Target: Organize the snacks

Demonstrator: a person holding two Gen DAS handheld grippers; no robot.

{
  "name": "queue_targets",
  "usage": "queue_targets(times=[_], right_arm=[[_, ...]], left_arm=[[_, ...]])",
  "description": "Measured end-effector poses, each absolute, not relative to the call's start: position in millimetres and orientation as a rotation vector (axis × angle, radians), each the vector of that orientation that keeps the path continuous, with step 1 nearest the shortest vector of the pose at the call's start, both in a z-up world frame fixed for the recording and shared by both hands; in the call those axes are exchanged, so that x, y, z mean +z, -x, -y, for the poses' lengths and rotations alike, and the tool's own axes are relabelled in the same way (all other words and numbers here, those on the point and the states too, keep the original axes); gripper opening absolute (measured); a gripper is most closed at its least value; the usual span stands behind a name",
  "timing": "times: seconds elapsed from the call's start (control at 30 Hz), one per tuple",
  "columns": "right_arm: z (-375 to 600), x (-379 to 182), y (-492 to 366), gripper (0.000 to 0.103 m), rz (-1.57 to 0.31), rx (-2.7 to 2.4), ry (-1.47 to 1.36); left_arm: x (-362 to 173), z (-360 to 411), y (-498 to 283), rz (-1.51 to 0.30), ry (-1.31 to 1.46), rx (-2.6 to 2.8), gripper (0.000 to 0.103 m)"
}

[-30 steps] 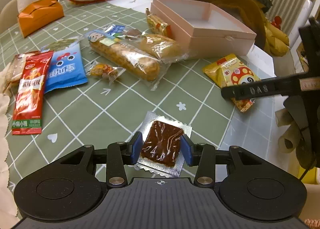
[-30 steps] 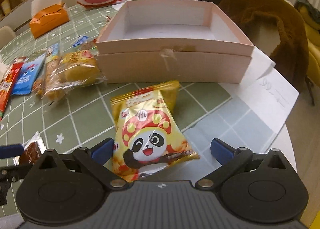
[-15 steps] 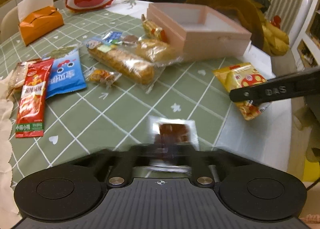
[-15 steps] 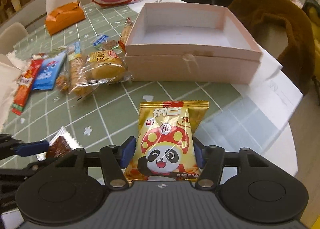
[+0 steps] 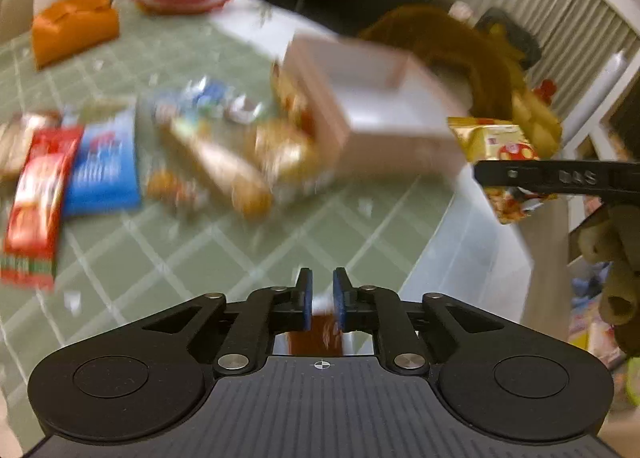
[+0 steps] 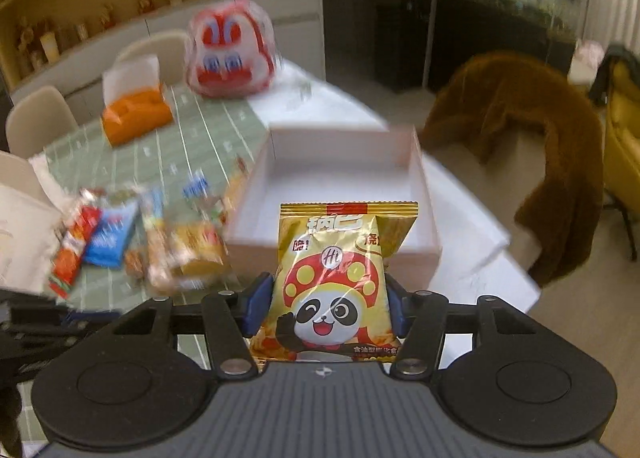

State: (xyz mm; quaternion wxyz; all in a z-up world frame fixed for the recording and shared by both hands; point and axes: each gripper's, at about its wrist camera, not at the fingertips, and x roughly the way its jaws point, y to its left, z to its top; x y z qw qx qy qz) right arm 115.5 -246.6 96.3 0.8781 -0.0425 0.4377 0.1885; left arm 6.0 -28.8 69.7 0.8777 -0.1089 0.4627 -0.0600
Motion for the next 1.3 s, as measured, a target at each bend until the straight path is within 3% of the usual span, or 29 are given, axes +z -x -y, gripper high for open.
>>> queue_targets(times=[0.13, 0.3, 0.4, 0.47, 0.67, 0.87, 1.17, 1.3], right_arm=[[247, 47, -110, 0.057, -1.023, 0.373, 0.028], [239, 20, -98, 0.058, -1.019, 0.339, 0.073], [236, 16, -92, 0.067, -1.008, 0.328, 0.112], [236, 17, -87, 0.074, -0.995, 0.321, 0.134], [246, 14, -86, 0.080, -1.022, 0.301, 0.119], [245, 10, -85, 0.085, -1.023, 0.300, 0.134], [247, 5, -86, 0.098, -1.006, 0.295, 0.138], [249, 4, -88, 0.099, -1.003, 0.293, 0.129]], left_arm=[[57, 50, 10, -1.018, 0.128, -0.074, 0.015], [44, 66, 10, -1.055, 0.064, -0.056, 0.018], [42, 74, 10, -1.043, 0.015, -0.067, 0.020], [44, 79, 10, -1.047, 0.007, -0.081, 0.029], [41, 85, 4, -1.040, 0.019, -0.149, 0.051], [45, 76, 4, -0.999, 0.023, -0.077, 0.047], [35, 76, -11, -1.016, 0.023, -0.078, 0.050], [36, 69, -13, -1.028, 0.065, -0.071, 0.050]])
